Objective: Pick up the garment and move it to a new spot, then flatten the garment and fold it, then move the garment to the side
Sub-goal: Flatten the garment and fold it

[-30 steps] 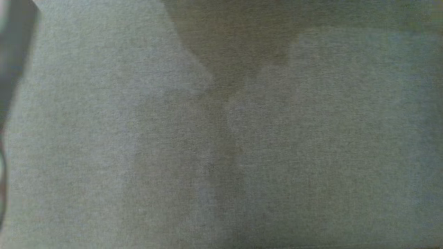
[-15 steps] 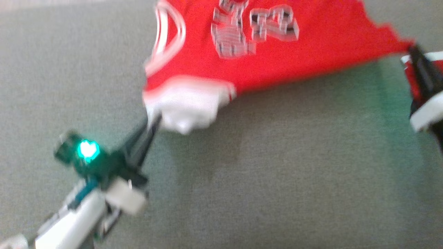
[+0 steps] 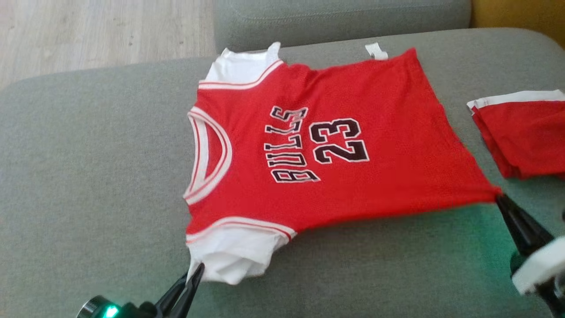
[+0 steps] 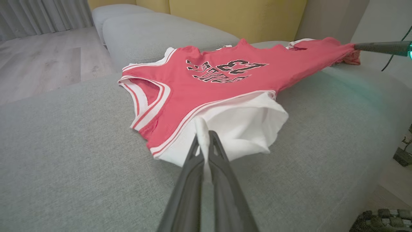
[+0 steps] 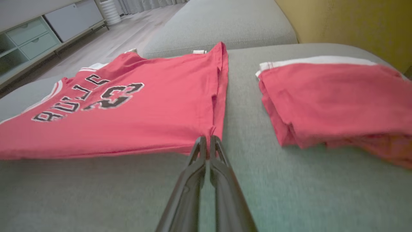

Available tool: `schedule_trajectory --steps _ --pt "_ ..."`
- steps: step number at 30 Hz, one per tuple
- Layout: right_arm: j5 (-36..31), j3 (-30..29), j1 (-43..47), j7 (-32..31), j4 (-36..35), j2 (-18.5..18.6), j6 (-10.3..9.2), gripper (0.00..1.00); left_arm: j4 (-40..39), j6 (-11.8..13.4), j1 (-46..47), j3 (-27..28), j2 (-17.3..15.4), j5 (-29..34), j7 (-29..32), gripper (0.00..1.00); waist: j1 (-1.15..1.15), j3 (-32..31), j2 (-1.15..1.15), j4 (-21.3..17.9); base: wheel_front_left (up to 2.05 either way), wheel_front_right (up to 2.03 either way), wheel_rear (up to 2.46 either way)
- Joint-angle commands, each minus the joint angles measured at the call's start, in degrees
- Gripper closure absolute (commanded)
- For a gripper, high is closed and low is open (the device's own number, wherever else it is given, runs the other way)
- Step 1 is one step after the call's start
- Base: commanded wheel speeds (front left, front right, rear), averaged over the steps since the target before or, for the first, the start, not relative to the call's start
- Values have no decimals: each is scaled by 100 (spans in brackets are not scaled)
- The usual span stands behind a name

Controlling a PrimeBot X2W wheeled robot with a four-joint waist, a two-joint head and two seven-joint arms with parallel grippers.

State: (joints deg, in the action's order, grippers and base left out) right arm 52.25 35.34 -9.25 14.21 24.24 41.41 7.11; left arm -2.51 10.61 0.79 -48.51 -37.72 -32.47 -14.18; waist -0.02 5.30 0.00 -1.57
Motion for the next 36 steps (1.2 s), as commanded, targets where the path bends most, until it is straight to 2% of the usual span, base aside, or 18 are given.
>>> schedule_trajectory --steps 1,8,13,16,17,24,32,33,34,36 --pt "-48 -140 116 78 -173 251 37 100 -215 41 157 214 -264 -25 -2 100 2 -25 0 3 0 0 0" --pt "-189 -725 476 -23 -567 85 37 100 -436 41 596 385 -374 73 104 100 2 63 0 15 0 0 0" --pt "-311 -1064 81 -263 -579 -134 37 100 -200 -51 1425 449 -201 332 297 100 2 361 0 39 0 0 0" --pt "-357 -1215 -241 -424 -529 -223 37 100 104 -204 2055 472 -44 511 343 100 2 624 0 71 0 0 0" --pt "-357 -1215 -241 -424 -529 -223 37 100 104 -204 2055 472 -44 511 343 100 2 624 0 71 0 0 0" --pt "-545 -1186 -1116 -665 -303 -410 37 100 1087 -634 3498 387 335 971 397 100 2 1166 0 69 0 0 0" --pt "-631 -762 -1921 -585 250 -571 37 100 2106 -780 4488 226 623 1459 333 100 2 1472 0 60 0 0 0" --pt "-624 -714 -1984 -552 341 -590 37 76 2214 -735 4547 228 670 1497 301 100 2 1483 0 61 0 0 0" --pt "-612 -688 -2037 -505 441 -613 37 3 2316 -687 4584 229 715 1525 276 99 2 1484 0 61 0 0 0" --pt "-576 -674 -2109 -370 628 -685 37 0 2486 -576 4545 285 843 1445 229 29 2 1458 0 63 0 0 0"
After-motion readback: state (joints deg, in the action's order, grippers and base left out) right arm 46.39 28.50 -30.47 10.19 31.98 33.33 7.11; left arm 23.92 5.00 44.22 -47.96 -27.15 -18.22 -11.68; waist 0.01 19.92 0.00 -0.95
